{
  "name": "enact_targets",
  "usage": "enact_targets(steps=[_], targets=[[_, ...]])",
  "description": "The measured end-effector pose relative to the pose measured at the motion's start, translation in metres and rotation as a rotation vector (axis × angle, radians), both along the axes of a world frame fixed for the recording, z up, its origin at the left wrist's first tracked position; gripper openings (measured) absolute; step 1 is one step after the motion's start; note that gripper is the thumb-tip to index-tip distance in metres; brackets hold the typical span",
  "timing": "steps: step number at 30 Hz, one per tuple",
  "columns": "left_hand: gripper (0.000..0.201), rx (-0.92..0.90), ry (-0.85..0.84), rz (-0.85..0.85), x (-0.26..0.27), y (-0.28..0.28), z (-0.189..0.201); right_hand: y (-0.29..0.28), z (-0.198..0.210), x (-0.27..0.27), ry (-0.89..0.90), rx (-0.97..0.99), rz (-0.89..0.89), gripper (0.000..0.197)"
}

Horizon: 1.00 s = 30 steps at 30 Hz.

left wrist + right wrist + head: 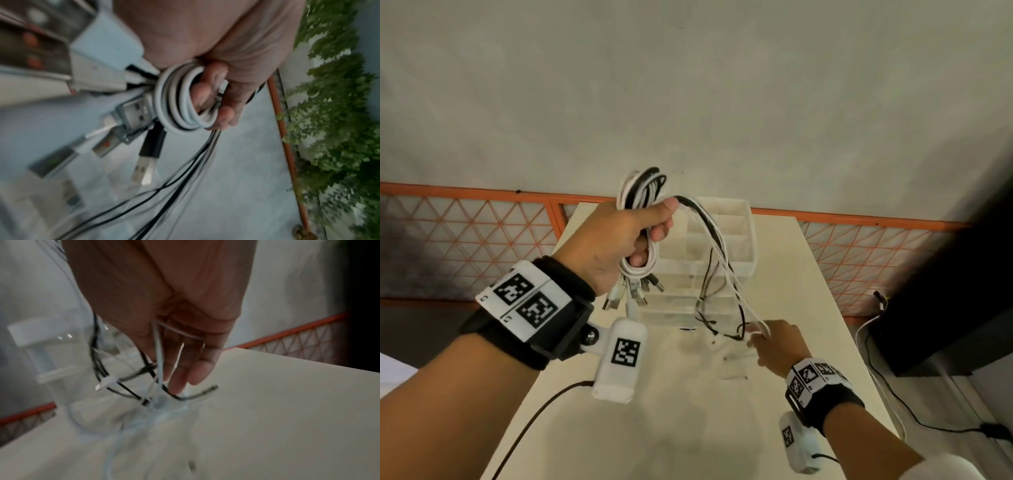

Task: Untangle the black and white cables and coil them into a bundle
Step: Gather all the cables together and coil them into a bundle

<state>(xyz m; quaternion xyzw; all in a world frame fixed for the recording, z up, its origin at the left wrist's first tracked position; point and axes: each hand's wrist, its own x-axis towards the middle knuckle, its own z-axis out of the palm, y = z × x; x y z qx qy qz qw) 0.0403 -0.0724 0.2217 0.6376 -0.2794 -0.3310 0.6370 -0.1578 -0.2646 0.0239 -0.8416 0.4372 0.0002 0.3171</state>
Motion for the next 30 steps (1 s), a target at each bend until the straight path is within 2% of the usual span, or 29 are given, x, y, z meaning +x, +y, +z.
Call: enact_targets(steps=[2, 6, 10, 11, 14, 15, 17, 19, 20, 23, 24, 27, 30], targets=[[0.027, -0.001, -0.021, 0.008, 0.002, 0.001, 0.003, -0.002, -0.008, -0.006, -0.012, 0.032, -0.074, 0.025], [0.027, -0.01, 0.007, -0.002, 0.0, 0.0, 0.004, 0.005, -0.002, -0.006, 0.047, -0.02, -0.105, 0.029], [0.027, 0.029, -0.033, -0.042, -0.003, 0.001, 0.003, 0.006, 0.017, -0.004, 0.151, -0.052, -0.036, 0.019], [0.026, 0.038, -0.04, -0.049, -0.005, 0.001, 0.003, 0.007, 0.026, -0.004, 0.134, -0.02, 0.011, 0.024], [0.025, 0.068, -0.069, -0.071, -0.007, 0.001, 0.002, 0.012, 0.063, 0.003, -0.027, 0.04, 0.152, 0.09], [0.025, 0.082, -0.077, -0.079, -0.008, 0.0, 0.002, 0.015, 0.077, 0.008, -0.131, 0.048, 0.177, 0.105], [0.024, 0.116, -0.106, -0.127, -0.011, -0.001, 0.0, 0.026, 0.109, 0.019, -0.392, 0.054, 0.229, 0.113], [0.022, 0.162, -0.165, -0.224, -0.017, -0.002, -0.001, 0.04, 0.137, 0.033, -0.574, 0.016, 0.299, 0.101], [0.021, 0.184, -0.191, -0.267, -0.019, -0.002, -0.002, 0.044, 0.144, 0.04, -0.62, 0.01, 0.331, 0.085], [0.02, 0.246, -0.253, -0.328, -0.022, 0.0, -0.005, 0.048, 0.147, 0.053, -0.645, 0.045, 0.317, 0.016], [0.021, 0.278, -0.282, -0.33, -0.02, 0.002, -0.008, 0.045, 0.143, 0.053, -0.626, 0.04, 0.274, 0.006], [0.024, 0.364, -0.351, -0.242, -0.011, 0.009, -0.021, 0.034, 0.132, 0.046, -0.586, 0.031, 0.144, 0.035], [0.033, 0.392, -0.366, -0.11, -0.002, 0.012, -0.041, 0.027, 0.133, 0.038, -0.635, 0.109, 0.126, 0.046]])
